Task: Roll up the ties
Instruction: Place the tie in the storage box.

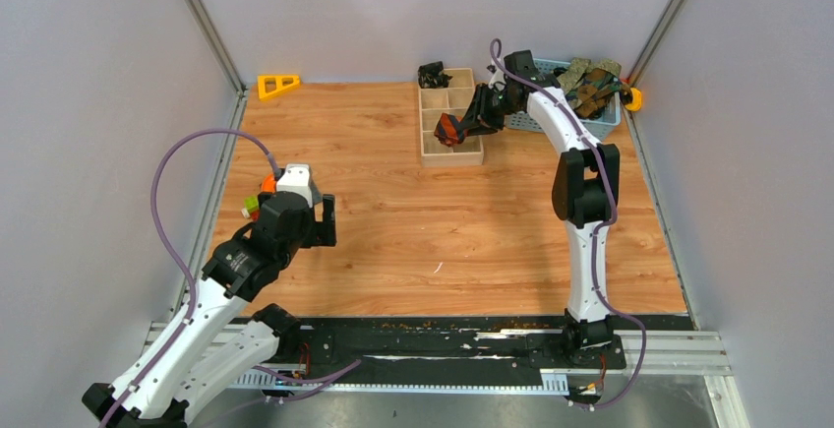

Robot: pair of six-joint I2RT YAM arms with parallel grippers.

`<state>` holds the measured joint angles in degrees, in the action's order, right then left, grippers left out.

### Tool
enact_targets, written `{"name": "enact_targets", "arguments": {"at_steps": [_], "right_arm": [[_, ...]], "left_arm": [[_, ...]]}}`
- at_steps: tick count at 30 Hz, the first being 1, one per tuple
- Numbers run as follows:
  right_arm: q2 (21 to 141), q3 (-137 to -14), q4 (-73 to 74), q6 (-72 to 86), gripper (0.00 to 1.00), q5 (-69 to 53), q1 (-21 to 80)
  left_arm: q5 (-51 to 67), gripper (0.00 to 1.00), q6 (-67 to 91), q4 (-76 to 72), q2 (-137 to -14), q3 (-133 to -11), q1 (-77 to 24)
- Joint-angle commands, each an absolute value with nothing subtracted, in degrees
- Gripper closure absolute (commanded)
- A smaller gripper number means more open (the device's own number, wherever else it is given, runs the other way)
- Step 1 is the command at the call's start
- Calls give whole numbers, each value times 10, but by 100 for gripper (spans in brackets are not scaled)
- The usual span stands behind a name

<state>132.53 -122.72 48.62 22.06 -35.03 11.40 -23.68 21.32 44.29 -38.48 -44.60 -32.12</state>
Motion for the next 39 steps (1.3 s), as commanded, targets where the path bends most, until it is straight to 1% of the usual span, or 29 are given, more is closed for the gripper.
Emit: {"name": "enact_targets", "arguments": {"at_steps": [1,9,18,27,32,35,39], "right_arm": [[1287,-1259,535,183,100,-368,114],[1322,-1284,590,157,100,-360,119],[1395,-1383,633,161,100,-334,136],[1436,-1415,647,156,100,-315,150],[1453,-1424,627,171,100,-305,153],[1459,-1423,609,180,96,-299,154],[1469,-1422,597,182,86,-302,158]], "left_arm": [[-244,0,210,426,-378,-444,-321],[-243,0,210,425,-378,-443,-321],[-243,0,209,424,-374,-441,-321],[-242,0,207,422,-373,-440,-321],[-243,0,207,422,-371,-439,-321],[-243,0,206,420,-372,-438,-321],[-244,0,206,420,-372,-438,-321]]}}
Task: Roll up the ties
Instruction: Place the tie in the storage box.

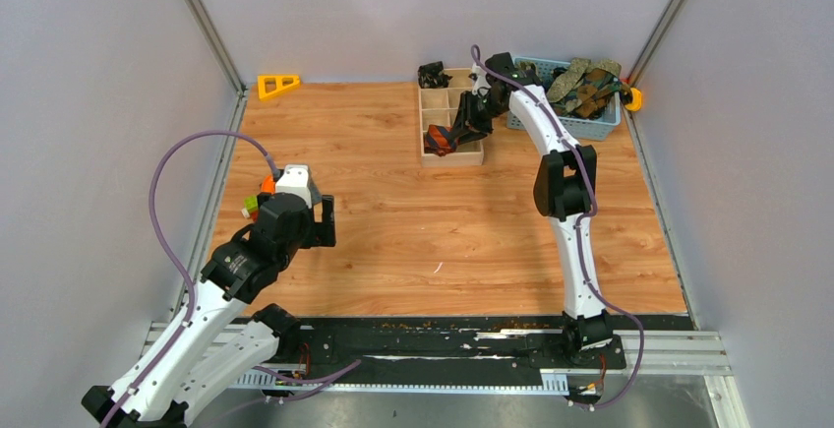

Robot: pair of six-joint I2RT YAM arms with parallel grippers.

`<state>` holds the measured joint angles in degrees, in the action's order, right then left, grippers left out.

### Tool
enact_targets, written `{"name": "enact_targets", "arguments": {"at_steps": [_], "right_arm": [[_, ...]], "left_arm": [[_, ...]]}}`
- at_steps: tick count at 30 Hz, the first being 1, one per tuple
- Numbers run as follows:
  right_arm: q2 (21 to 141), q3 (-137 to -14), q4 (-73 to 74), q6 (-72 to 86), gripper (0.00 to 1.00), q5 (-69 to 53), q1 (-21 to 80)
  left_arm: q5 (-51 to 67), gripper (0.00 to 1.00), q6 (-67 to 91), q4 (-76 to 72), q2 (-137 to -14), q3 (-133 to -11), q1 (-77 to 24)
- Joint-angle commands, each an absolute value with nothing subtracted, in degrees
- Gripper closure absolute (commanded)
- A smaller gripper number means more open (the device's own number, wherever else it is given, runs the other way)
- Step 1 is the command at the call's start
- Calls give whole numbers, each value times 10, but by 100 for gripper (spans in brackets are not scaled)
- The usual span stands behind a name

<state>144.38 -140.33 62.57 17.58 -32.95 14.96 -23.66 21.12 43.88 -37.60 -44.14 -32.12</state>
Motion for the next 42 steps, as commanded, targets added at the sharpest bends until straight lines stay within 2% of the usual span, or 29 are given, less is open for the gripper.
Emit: {"name": "enact_targets", "arguments": {"at_steps": [1,11,14,16,17,26,29,32,36,38,42], "right_arm": [[1470,-1419,596,180,85,-303,160],[1421,-1371,566,163,67,-259,170],[1381,-1361,555,160,56,-241,169],[1361,-1357,548,157,41,-239,170],[1354,-1356,545,156,37,-237,169],[1286,-1330,504,146,35,-192,202],[1267,-1303,460,149,45,-168,222],[1259,-1267,415,157,65,-157,241],[1290,-1271,402,158,84,-120,263],[1309,-1285,409,156,92,-100,271],[1327,-1287,412,153,99,-49,276]], "left_arm": [[-245,0,205,421,-373,-438,-321],[-246,0,205,420,-378,-438,-321],[-247,0,205,420,-379,-438,-321],[-248,0,206,421,-380,-438,-321],[-248,0,206,421,-380,-438,-321],[-247,0,204,421,-384,-439,-321],[-247,0,206,421,-384,-439,-321],[-247,0,205,421,-382,-439,-321],[-246,0,206,422,-381,-438,-320],[-247,0,206,421,-380,-438,-321],[-249,0,206,421,-379,-438,-321]]}}
